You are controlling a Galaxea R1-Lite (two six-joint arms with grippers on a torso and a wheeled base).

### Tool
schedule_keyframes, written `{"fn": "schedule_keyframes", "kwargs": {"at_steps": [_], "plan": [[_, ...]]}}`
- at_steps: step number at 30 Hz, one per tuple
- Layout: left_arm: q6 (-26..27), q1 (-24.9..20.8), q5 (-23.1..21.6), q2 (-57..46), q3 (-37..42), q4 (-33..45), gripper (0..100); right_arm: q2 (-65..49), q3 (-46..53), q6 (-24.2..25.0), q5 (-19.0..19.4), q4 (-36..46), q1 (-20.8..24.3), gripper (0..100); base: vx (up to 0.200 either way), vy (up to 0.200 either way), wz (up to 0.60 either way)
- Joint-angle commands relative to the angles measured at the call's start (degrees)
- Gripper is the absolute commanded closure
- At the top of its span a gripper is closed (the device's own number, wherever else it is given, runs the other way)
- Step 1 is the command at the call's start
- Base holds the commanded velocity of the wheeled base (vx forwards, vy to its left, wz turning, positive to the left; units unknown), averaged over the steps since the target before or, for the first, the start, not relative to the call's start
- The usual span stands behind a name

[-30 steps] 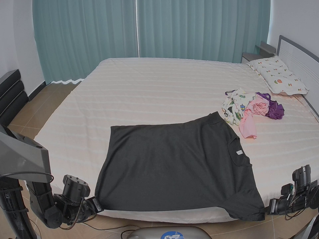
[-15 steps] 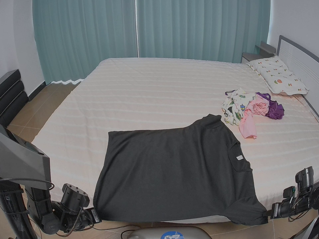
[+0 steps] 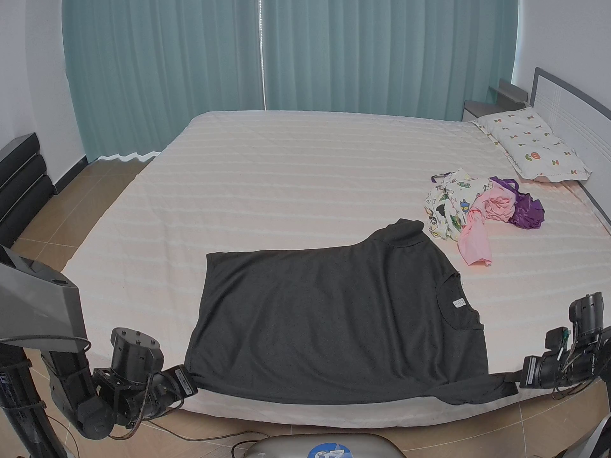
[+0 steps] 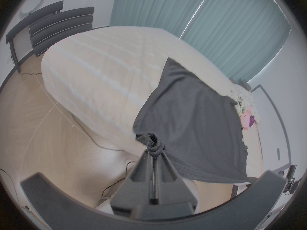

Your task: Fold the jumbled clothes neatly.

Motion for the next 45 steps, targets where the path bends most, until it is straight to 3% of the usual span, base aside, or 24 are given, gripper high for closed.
{"fn": "schedule_keyframes", "kwargs": {"at_steps": [1, 7, 21, 36, 45], "plan": [[-0.67, 0.95, -0.1, -1.63, -5.37, -0.41, 100, 1.62, -5.01, 1.11, 0.05, -0.18, 0.97, 100, 0.0, 0.0, 0.0], [-0.58, 3.85, -0.01, -1.72, -11.61, 2.4, 100, 3.29, -11.25, 5.16, -0.03, -0.27, 2.46, 100, 0.0, 0.0, 0.0], [-0.4, 4.02, -0.27, -5.23, -11.17, 7.67, 100, 3.29, -14.59, 5.77, -0.21, -0.44, 5.28, 100, 0.0, 0.0, 0.0], [-0.58, 6.05, -0.1, 4.0, -19.7, 7.06, 100, 10.58, -22.24, 5.95, -0.82, -0.44, 5.28, 100, 0.0, 0.0, 0.0], [-0.58, 6.66, -0.01, 10.59, -26.55, 7.5, 100, 17.26, -28.3, 8.67, -1.79, -0.44, 5.54, 100, 0.0, 0.0, 0.0]]}}
